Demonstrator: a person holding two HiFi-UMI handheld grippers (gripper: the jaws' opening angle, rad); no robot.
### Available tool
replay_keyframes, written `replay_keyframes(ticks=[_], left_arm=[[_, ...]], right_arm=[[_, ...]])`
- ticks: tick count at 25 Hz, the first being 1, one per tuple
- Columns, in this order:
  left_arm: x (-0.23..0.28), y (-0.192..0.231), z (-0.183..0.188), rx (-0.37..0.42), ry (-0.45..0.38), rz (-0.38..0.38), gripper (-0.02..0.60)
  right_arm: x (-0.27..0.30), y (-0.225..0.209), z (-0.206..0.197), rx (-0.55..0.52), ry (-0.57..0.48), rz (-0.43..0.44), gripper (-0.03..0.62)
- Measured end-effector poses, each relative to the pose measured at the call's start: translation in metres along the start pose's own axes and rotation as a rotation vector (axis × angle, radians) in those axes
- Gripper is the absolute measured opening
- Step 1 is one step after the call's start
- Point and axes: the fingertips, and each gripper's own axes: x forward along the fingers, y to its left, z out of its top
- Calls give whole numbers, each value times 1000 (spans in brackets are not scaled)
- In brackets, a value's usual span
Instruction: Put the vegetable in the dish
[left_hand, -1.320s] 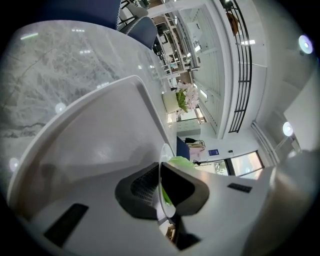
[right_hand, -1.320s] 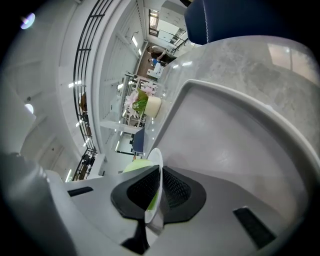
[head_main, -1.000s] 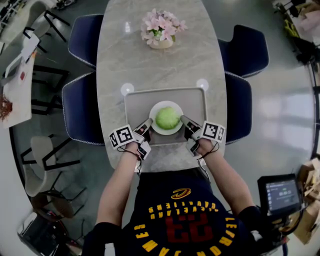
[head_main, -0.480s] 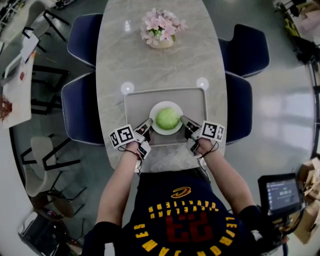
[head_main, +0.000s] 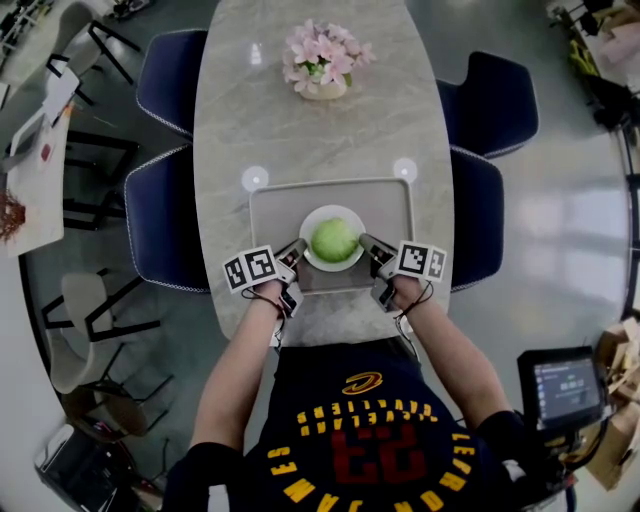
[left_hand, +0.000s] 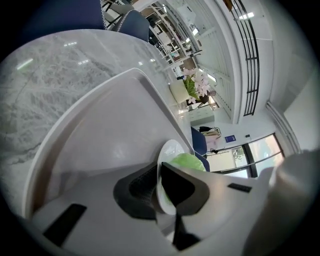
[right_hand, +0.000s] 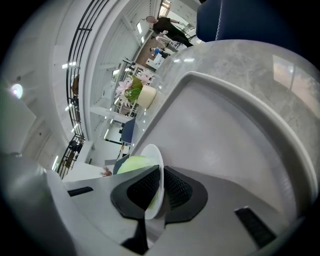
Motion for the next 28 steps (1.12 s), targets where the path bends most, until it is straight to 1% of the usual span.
replay_keyframes(ticks=[5, 9, 13, 17, 20, 24, 28], left_arm=[[0, 2, 3, -4, -8, 8, 17], [1, 3, 5, 16, -7, 34, 18], [3, 4, 7, 30, -2, 57, 21], [2, 5, 10, 55, -3, 79, 21], [2, 6, 15, 72, -19, 91, 21], [6, 7, 15, 115, -25, 114, 29], [10, 7, 14, 131, -26, 118, 31]], right_arm=[[3, 0, -1, -16, 16, -21, 18], [6, -1, -2, -41, 24, -51, 18], [9, -4, 1, -35, 27, -69, 18], [12, -3, 1, -85, 44, -101, 18], [17, -1, 3, -115, 49, -108, 18], [17, -4, 3, -164, 59, -129, 23], [15, -8, 4, -204, 69, -153, 28]])
